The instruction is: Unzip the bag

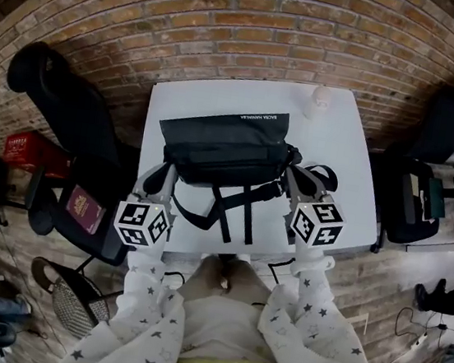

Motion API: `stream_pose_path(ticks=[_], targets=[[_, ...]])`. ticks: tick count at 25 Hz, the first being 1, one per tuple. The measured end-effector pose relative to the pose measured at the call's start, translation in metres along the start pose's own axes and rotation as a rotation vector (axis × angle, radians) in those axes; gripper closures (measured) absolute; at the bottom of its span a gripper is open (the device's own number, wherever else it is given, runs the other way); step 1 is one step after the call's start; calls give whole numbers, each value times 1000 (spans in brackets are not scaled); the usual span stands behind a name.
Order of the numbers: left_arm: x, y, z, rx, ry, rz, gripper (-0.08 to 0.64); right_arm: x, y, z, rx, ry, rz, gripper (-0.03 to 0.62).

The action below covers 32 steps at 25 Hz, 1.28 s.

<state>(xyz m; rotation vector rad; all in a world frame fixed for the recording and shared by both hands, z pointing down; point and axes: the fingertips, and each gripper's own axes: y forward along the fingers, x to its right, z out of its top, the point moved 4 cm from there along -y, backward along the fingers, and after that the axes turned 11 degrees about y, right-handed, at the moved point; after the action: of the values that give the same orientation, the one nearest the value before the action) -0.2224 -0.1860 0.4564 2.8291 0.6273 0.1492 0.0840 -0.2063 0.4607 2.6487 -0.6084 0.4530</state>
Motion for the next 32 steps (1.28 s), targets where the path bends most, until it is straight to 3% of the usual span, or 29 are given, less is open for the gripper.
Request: stream_pose_path(ticks=[11, 24, 32], targets=[[3, -22, 25, 55, 15, 37, 561, -33, -11, 32, 97, -57, 154, 584], [1, -43, 59, 105, 25, 107, 561, -46, -31, 75, 259, -15, 212, 584], [3, -49, 74, 143, 55, 146, 561, -42, -40, 87, 302, -15, 211, 584]])
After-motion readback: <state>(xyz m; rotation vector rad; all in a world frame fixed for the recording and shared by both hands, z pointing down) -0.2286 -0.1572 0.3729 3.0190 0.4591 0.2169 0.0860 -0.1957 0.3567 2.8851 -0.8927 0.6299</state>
